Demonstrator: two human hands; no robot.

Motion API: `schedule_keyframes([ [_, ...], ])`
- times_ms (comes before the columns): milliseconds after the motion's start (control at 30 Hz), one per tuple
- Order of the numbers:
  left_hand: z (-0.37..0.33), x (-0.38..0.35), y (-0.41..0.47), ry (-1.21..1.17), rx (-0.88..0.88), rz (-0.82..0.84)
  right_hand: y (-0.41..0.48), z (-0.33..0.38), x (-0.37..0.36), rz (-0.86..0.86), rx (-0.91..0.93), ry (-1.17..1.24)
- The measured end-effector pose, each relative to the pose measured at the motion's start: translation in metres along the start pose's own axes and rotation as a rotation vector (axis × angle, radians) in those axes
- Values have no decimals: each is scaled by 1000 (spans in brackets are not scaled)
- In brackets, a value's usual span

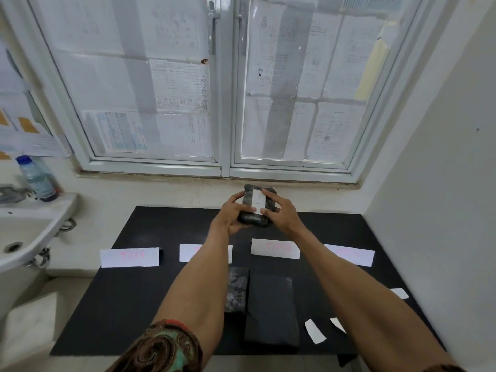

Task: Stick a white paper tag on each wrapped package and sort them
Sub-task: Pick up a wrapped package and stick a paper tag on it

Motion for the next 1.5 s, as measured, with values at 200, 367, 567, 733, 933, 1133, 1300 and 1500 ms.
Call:
schedule_keyframes([
  [200, -5, 15, -12, 10, 11, -39, 7, 4, -19, 32, -30, 50],
  [367, -11, 62, -28, 37, 43, -212, 15, 11, -72, 99, -81, 89],
  [567, 4, 187, -73, 202, 260, -532, 10, 12, -211, 305, -170, 77],
  [733, 29, 288, -113, 353, 424, -718, -13, -5, -334, 471, -417, 273],
  [933, 51, 406, -124, 473, 559, -695, -32, -16, -455, 511, -702, 398],
  [1133, 59, 439, -113, 419, 576, -629, -27, -26, -489, 459, -700, 358],
  [1300, 54, 435, -109, 378, 590, -616, -23, -28, -489, 483, -665, 290],
  [1500, 50, 428, -100, 477, 595, -654, -21, -35, -477, 477, -627, 186],
])
Point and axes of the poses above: each hand's wrist, its own y-axis towards the middle knuckle, its own x-axis out of the back of the hand, z = x × y, the point moved 6 cm from there along y, towards the middle knuckle, and after that the axes turned 3 degrees about z, right-handed, at the moved point
